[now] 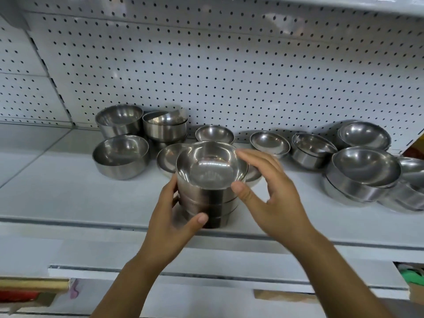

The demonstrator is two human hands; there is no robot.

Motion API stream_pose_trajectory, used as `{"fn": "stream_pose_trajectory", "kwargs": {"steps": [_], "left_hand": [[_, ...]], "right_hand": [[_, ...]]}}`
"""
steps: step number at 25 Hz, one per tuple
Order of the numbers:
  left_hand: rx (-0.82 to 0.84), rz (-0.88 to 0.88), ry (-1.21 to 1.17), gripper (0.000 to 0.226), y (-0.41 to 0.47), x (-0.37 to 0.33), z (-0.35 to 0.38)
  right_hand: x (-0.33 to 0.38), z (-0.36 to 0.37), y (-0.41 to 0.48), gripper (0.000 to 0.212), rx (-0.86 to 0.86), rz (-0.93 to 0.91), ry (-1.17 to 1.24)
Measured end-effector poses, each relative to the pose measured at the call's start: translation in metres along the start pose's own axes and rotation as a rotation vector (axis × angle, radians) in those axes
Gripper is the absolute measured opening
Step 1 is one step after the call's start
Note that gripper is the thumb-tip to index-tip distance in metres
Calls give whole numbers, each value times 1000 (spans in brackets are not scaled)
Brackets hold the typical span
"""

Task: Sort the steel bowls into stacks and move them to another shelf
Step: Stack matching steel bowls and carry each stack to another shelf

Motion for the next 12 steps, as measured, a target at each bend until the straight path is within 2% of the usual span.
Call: {"fn": "stream_pose_trajectory", "kwargs": {"steps": [3,6,9,12], "left_hand": [[-240,114,85,60,-7,-17,-24],[-455,168,173,35,11,-38,-51],[-504,157,208,29,44,-48,-75],[-459,120,300,25,81,-49,-91]], "right_hand": [[-10,24,-15,96,33,267,216],[-17,57,-20,128,70,355,379],[-24,73,-15,138,101,382,406],[-32,78,-12,134,89,394,435]]}}
Point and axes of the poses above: each hand's wrist, its own y-axis towards the middle knuckle, its own z-axis out of the palm, x = y × z, the point moved 7 cm from there along y, towards the middle knuckle, and after that the axes turned 10 degrees about -y, right-handed, at the moved point
